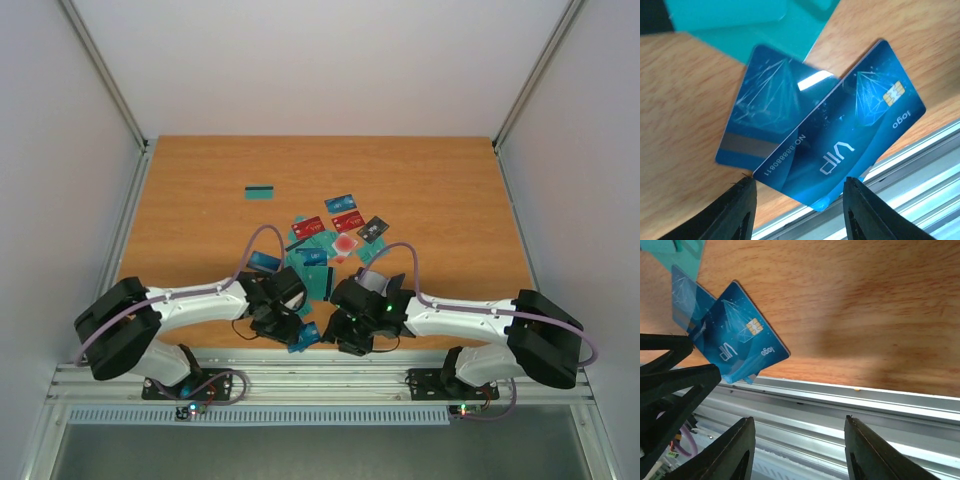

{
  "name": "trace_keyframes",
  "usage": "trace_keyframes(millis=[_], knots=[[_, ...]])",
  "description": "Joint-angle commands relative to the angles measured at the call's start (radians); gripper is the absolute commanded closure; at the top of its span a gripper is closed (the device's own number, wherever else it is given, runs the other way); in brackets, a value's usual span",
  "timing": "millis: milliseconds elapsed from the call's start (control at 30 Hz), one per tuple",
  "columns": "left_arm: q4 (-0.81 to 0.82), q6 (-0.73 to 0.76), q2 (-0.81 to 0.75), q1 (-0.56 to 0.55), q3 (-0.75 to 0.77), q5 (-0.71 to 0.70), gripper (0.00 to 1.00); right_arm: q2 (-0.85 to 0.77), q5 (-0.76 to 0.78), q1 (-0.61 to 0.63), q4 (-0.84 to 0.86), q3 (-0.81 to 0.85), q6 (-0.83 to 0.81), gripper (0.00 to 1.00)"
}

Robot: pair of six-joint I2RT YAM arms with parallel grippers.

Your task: Put the credit cards into the card holder

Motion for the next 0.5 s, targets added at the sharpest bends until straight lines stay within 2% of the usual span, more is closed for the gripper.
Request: trace_keyframes(millis=[0,100,300,467], knots=[[0.088,0.037,0.066,0.004,0.005,0.051,0.52,0.006,0.025,0.01,0.08,-0.049,0.026,0.48],[0.096,0.011,0.099,-0.009,0.016,0.063,0.53,0.007,0.01,0.006,0.071,-0.058,0.016,0.47],[0.085,-0.061,0.13,-0.054,0.062,0.06,0.54,-0.065,0.021,0.002,-0.056,-0.069,-0.001,0.38],[0.099,-0.107,0.149,-0.077,0.082,0.05,0.54,-0.128,0.008,-0.012,-0.021,-0.138,0.018,0.35]])
